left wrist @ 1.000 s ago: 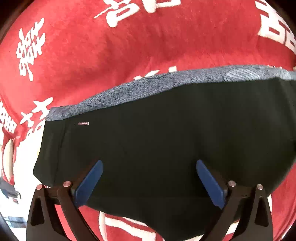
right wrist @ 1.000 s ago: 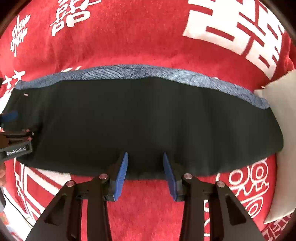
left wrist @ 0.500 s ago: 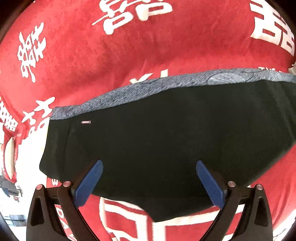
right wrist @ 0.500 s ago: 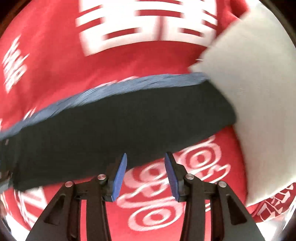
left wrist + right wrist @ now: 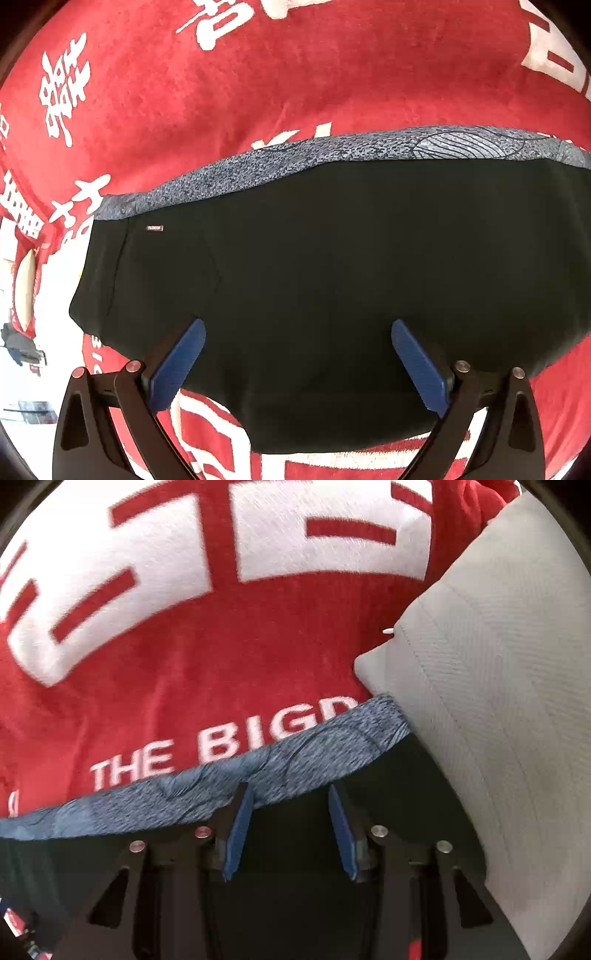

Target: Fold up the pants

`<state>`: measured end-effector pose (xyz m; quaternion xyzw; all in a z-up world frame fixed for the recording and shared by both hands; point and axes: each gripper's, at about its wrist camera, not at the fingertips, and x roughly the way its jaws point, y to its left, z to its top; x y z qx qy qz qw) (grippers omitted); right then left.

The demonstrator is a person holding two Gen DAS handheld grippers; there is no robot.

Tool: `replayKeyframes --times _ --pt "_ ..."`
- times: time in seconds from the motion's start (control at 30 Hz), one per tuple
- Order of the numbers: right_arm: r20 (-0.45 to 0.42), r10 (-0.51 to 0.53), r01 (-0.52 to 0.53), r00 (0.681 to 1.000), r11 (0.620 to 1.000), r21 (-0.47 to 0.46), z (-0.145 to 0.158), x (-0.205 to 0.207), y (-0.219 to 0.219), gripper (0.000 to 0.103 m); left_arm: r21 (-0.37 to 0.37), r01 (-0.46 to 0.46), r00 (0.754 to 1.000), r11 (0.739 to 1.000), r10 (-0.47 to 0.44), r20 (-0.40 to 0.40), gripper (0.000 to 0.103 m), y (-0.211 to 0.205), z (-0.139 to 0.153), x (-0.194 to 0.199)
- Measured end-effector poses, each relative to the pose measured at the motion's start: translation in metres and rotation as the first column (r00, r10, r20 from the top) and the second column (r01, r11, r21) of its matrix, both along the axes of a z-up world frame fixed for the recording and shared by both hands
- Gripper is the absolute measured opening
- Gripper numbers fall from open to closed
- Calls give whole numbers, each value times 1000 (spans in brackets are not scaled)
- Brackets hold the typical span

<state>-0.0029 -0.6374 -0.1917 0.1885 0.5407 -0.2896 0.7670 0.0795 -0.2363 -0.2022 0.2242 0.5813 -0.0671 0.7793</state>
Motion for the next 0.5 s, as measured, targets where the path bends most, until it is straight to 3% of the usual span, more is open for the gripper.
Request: replayKeyframes --times 0.2,0.27,0.37,0.5 --pt "-54 -1 -2 999 999 -41 0 21 -16 46 20 12 1000 1000 -12 -17 102 -5 4 7" --pt "-60 -31 29 998 999 -29 10 22 -12 49 -3 -2 1000 1000 2 20 102 -6 18 21" --pt "-7 18 -18 1000 999 32 30 14 19 50 -31 -44 997 999 46 70 102 -3 29 53" --pt "14 138 -138 990 990 41 46 0 74 52 -36 -137 986 990 140 94 102 4 16 99"
